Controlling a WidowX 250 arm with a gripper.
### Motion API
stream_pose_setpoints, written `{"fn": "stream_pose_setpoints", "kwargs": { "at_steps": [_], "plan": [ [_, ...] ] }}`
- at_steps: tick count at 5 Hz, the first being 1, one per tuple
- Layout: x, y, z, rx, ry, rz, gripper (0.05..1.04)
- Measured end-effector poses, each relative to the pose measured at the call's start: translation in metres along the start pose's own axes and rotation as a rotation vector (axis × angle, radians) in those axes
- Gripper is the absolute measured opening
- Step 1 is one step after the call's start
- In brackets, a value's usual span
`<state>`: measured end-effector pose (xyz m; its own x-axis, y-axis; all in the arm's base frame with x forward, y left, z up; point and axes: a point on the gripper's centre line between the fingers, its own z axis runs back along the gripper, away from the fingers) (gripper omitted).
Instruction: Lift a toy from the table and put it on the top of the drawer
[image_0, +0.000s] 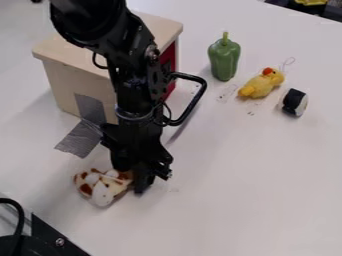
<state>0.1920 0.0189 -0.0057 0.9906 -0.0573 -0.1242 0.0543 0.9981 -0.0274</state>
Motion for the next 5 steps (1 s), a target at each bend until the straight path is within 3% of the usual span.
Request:
{"fn": "stream_pose_setpoints", "kwargs": {
  "at_steps": [1,2,5],
  "plan": [
    [-0.008,-0.005,0.003,-0.016,0.021,0.001,0.162],
    [-0.008,-0.007,0.015,-0.017,0.005,-0.012,0.056],
    [0.000,0.003,0.097,0.031,-0.095,0.037,0.053]
  ]
}}
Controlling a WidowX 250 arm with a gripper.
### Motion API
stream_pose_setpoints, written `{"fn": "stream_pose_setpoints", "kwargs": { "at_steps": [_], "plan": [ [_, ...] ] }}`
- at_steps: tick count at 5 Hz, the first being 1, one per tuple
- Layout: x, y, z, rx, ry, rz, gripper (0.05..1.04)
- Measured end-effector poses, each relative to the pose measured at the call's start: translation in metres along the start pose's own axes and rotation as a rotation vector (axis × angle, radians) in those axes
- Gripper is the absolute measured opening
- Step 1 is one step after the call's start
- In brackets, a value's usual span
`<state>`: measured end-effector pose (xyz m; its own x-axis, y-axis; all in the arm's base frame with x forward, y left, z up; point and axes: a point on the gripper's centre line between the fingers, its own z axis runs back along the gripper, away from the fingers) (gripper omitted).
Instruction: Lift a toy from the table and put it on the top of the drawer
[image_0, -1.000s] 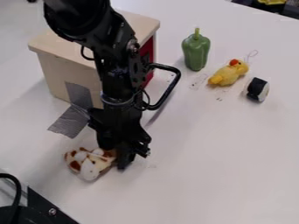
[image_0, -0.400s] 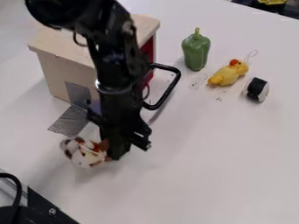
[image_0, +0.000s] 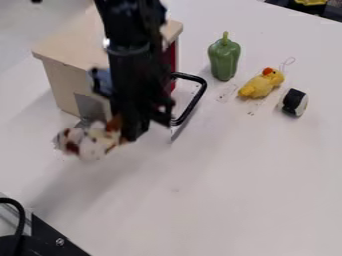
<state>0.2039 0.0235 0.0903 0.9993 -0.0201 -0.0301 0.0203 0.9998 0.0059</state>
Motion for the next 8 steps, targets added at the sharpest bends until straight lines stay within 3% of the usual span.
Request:
{"fn": "stream_pose_setpoints", "kwargs": {
  "at_steps": [1,3,6,7,8],
  "plan": [
    [0.020,0.025,0.035,0.017,-0.069,0.065,0.053],
    [0.055,0.084,0.062,0.024,-0.113,0.141,0.053],
    [0.096,0.147,0.031,-0.022,-0.077,0.250,0.053],
    [0.106,0.149,0.019,-0.053,-0.063,0.266,0.053],
    [0.116,0.143,0.021,-0.052,-0.065,0.262,0.066]
  ]
}}
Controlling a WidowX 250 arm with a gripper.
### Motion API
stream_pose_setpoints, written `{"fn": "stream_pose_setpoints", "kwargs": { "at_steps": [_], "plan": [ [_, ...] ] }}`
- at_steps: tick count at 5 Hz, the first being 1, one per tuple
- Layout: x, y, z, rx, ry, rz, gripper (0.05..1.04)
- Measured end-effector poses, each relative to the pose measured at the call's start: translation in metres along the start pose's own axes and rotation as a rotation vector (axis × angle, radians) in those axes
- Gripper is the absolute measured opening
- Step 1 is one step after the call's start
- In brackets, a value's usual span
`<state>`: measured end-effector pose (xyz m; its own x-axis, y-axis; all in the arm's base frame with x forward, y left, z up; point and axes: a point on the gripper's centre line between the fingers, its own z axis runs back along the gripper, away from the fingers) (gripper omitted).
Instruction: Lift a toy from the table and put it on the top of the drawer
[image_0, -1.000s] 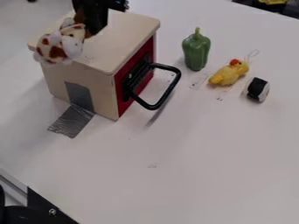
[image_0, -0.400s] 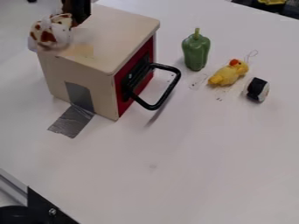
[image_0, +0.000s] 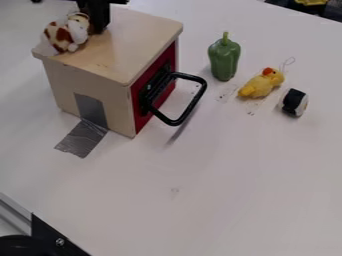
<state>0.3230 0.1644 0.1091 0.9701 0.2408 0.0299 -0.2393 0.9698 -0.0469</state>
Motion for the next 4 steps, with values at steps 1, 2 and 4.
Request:
{"fn": "stream_pose_setpoints", "kwargs": {
  "at_steps": [1,2,4],
  "plan": [
    [0.005,-0.017,0.007,-0.010,0.005,-0.012,0.198],
    [0.011,-0.029,0.020,0.008,0.006,-0.035,0.446],
    [0.007,-0.057,0.078,0.057,-0.078,-0.072,0.990]
  ]
}}
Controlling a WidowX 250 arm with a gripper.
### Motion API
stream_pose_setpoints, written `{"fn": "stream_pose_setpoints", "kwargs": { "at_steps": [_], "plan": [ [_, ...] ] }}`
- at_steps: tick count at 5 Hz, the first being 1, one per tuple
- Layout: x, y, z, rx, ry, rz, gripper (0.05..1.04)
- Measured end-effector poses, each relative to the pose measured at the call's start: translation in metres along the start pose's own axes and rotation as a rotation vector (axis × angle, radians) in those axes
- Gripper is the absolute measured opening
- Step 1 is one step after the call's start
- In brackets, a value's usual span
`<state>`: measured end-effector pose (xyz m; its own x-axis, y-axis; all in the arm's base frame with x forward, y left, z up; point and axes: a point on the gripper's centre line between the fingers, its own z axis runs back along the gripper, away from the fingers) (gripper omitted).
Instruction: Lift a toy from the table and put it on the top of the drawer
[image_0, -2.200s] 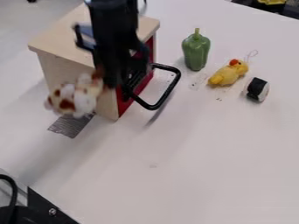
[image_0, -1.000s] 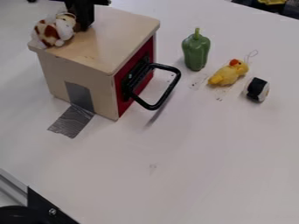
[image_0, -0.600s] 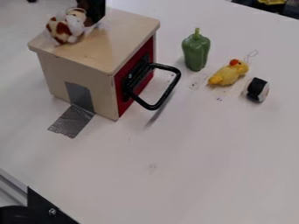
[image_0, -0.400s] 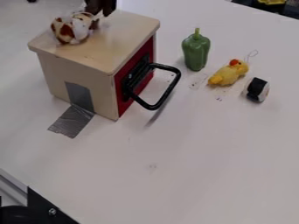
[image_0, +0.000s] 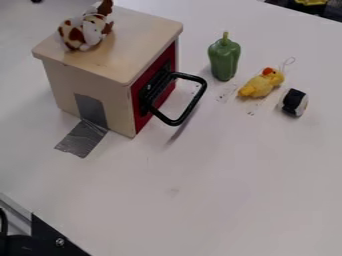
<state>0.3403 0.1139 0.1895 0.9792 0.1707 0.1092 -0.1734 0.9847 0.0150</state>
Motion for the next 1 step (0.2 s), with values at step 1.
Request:
{"fn": "stream_pose_setpoints", "kwargs": {
  "at_steps": [1],
  "plan": [
    [-0.0054,-0.0050,0.0079,0.005,-0.016,-0.007,0.999]
  ]
}}
